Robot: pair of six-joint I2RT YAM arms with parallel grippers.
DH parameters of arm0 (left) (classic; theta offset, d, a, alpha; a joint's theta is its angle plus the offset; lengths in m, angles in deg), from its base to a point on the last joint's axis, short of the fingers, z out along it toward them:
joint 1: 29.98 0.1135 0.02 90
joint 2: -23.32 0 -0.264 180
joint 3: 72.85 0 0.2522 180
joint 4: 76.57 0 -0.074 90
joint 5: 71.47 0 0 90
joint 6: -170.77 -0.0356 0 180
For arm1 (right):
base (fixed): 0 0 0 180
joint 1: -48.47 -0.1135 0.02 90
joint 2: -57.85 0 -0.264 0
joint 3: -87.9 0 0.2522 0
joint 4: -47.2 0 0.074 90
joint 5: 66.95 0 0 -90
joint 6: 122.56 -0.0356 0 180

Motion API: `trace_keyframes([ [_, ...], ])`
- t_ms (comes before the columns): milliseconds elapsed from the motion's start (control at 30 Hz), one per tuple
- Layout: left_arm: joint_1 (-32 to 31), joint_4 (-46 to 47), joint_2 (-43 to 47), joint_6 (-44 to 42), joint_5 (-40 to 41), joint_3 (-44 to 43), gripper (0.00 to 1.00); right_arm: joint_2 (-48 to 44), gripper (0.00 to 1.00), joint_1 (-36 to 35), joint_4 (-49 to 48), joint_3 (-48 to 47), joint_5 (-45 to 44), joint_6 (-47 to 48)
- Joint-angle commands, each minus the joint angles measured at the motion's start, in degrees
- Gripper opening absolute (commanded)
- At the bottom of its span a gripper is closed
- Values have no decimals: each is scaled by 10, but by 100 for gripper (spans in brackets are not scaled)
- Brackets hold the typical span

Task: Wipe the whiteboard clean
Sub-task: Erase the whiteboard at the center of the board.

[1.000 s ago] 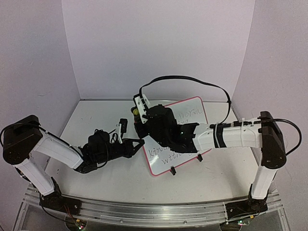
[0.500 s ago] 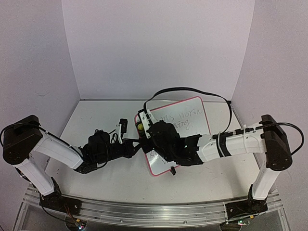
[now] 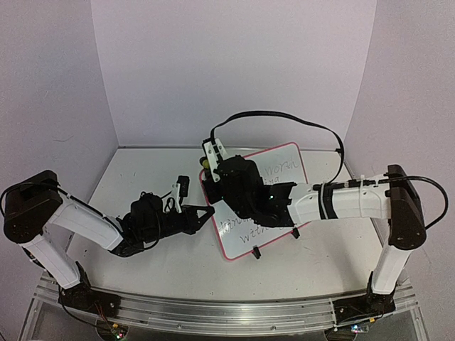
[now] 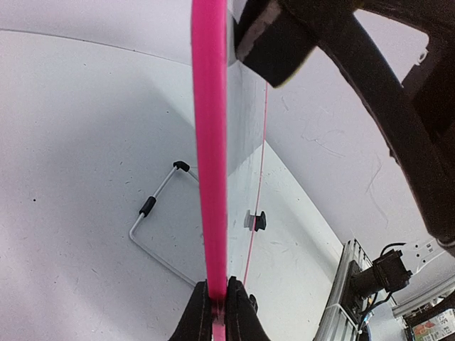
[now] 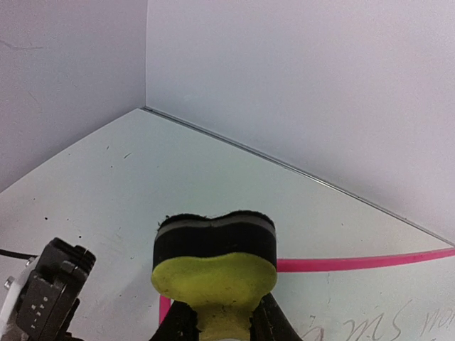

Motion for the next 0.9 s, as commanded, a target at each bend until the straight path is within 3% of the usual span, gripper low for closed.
trace_keyframes([
  [0, -13, 9, 14, -26, -18, 1, 0, 5, 0, 15, -2, -14, 0, 17],
  [433, -14, 10, 14, -31, -19, 0, 0, -38, 0, 0, 39, 92, 52, -72],
  [867, -15, 9, 19, -33, -21, 0, 0, 12, 0, -1, 48, -18, -10, -11],
])
